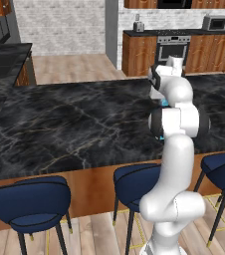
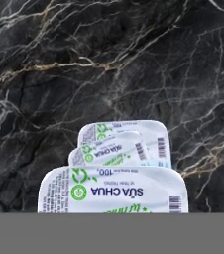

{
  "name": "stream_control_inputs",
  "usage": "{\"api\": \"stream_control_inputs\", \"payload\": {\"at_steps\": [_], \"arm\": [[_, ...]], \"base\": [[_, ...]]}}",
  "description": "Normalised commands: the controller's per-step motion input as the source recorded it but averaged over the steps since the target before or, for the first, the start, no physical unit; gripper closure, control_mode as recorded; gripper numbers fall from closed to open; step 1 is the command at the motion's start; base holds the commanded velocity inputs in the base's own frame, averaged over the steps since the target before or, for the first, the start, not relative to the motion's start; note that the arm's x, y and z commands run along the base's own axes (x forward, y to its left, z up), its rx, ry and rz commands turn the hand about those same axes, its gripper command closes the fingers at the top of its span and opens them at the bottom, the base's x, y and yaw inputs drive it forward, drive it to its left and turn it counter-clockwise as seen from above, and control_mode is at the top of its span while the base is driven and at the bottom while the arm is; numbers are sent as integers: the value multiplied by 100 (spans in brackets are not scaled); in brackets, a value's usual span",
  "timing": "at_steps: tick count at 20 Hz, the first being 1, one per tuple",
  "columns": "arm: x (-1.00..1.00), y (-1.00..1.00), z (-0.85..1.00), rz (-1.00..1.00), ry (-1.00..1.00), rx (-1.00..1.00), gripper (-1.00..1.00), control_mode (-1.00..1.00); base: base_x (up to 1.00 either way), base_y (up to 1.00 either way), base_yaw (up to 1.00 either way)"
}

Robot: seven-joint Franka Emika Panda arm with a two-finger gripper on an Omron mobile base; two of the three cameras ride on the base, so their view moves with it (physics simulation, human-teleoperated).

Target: Stack the yogurt containers by placing the smaller containers on top of the larger containers.

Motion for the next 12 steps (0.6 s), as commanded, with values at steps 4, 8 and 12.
{"api": "stream_control_inputs", "payload": {"at_steps": [4, 8, 12], "arm": [[0, 0, -17, 0, 0, 0, 100, -100], [0, 0, -27, 0, 0, 0, 100, -100], [0, 0, -28, 0, 0, 0, 100, -100]], "base": [[0, 0, 0], [0, 0, 0], [0, 0, 0]]}}
